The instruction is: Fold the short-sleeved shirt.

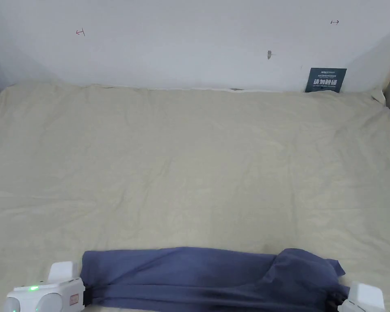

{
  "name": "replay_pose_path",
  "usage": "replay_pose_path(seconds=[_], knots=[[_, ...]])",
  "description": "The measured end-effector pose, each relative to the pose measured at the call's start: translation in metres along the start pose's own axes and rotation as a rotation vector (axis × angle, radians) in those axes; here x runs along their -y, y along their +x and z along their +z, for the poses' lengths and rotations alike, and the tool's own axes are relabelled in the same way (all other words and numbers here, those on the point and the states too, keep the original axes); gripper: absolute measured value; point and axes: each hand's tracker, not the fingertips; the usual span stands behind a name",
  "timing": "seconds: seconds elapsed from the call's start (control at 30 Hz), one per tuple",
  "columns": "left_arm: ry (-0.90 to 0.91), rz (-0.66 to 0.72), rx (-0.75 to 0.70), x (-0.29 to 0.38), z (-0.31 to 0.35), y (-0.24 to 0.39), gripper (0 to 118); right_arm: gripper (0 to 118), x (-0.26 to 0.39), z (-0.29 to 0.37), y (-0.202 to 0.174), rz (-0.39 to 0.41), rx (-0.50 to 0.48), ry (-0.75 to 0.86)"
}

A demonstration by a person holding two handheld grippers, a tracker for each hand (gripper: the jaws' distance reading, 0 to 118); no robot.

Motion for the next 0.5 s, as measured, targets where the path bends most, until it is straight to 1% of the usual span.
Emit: replay_pose_path(seconds=[0.03, 0.07, 0.1, 0.13, 0.17, 0.2, 0.23, 0.33, 0.37, 0.5], knots=[[0.006, 0.002, -0.003, -0.002, 0.004, 0.002, 21, 21, -0.006, 0.008, -0.003, 0.016, 0.007, 0.017], [0.009, 0.007, -0.004, -0.006, 0.007, 0.003, 48, 41, -0.011, 0.015, -0.006, 0.036, 0.024, 0.042], [0.016, 0.034, -0.001, -0.013, 0.014, 0.004, 87, 66, -0.016, 0.020, -0.007, 0.057, 0.037, 0.075], [0.038, 0.065, 0.029, -0.018, 0.022, 0.004, 105, 76, -0.024, 0.029, -0.010, 0.071, 0.028, 0.116], [0.089, 0.076, 0.064, -0.024, 0.035, 0.008, 112, 79, -0.034, 0.040, -0.013, 0.087, 0.011, 0.169], [0.172, 0.086, 0.076, -0.032, 0.049, 0.013, 109, 80, -0.045, 0.052, -0.018, 0.101, 0.004, 0.217], [0.233, 0.084, 0.077, -0.041, 0.063, 0.019, 107, 80, -0.056, 0.068, -0.031, 0.112, 0.006, 0.260], [0.406, 0.066, 0.091, -0.069, 0.108, 0.040, 106, 80, -0.085, 0.106, -0.051, 0.145, -0.026, 0.424], [0.476, 0.061, 0.102, -0.078, 0.123, 0.046, 106, 80, -0.094, 0.123, -0.064, 0.154, -0.034, 0.483], [0.704, 0.047, 0.125, -0.101, 0.171, 0.070, 106, 81, -0.114, 0.165, -0.095, 0.181, -0.022, 0.672]])
